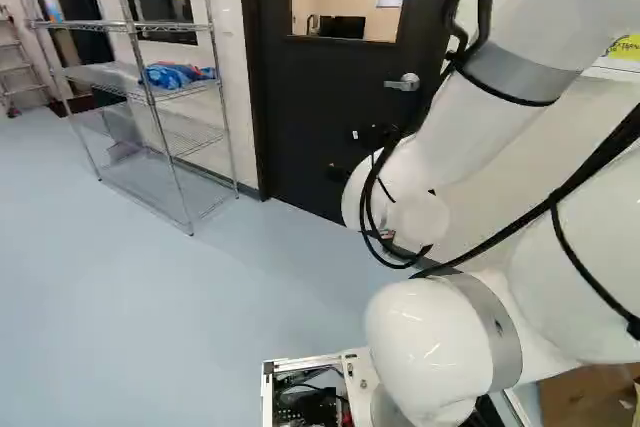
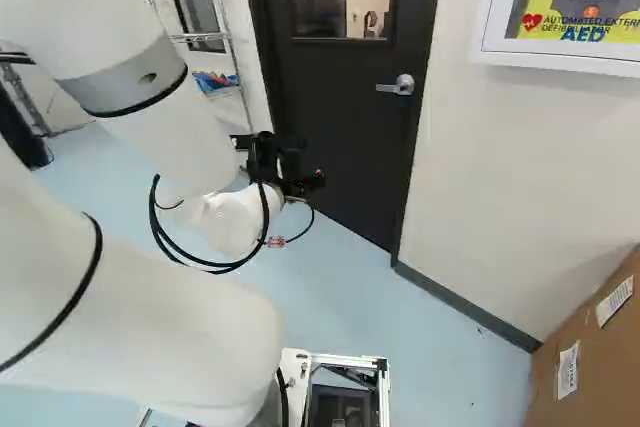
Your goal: Open the door and move inside
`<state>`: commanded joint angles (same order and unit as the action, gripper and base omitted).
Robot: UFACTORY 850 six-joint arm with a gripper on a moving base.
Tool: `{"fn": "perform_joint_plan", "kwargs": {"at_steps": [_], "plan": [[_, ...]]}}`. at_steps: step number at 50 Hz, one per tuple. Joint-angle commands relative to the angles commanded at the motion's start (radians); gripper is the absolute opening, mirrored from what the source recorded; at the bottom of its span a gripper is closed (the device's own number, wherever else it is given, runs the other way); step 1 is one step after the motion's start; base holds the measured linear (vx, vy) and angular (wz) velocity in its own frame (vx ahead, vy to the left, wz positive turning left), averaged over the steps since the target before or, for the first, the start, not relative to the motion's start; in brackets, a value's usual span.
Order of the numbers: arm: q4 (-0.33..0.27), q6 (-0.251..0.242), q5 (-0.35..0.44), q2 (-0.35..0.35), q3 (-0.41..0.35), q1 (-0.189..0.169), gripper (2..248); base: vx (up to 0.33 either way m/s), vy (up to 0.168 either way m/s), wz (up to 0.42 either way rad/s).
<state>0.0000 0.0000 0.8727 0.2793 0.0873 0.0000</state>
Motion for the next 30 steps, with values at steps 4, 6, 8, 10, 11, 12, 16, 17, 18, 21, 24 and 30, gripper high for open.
{"fn": "perform_joint_plan", "kwargs": {"at_steps": [4,6,8,10,11,12,16,17,18,21,24,30], "plan": [[0.000,0.000,0.000,0.000,0.000,0.000,247,0.153,0.066,-0.250],[0.000,0.000,0.000,0.000,0.000,0.000,247,0.162,0.070,-0.259],[0.000,0.000,0.000,0.000,0.000,0.000,247,0.153,0.066,-0.250],[0.000,0.000,0.000,0.000,0.000,0.000,247,0.161,0.069,-0.259],[0.000,0.000,0.000,0.000,0.000,0.000,247,0.149,0.063,-0.244],[0.000,0.000,0.000,0.000,0.000,0.000,247,0.158,0.063,-0.244],[0.000,0.000,0.000,0.000,0.000,0.000,247,0.159,0.066,-0.249],[0.000,0.000,0.000,0.000,0.000,0.000,247,0.177,0.081,-0.252],[0.000,0.000,0.000,0.000,0.000,0.000,247,0.154,0.068,-0.226],[0.000,0.000,0.000,0.000,0.000,0.000,247,0.148,0.066,-0.244],[0.000,0.000,0.000,0.000,0.000,0.000,247,0.149,0.070,-0.242],[0.000,0.000,0.000,0.000,0.000,0.000,247,0.146,0.076,-0.287]]}}
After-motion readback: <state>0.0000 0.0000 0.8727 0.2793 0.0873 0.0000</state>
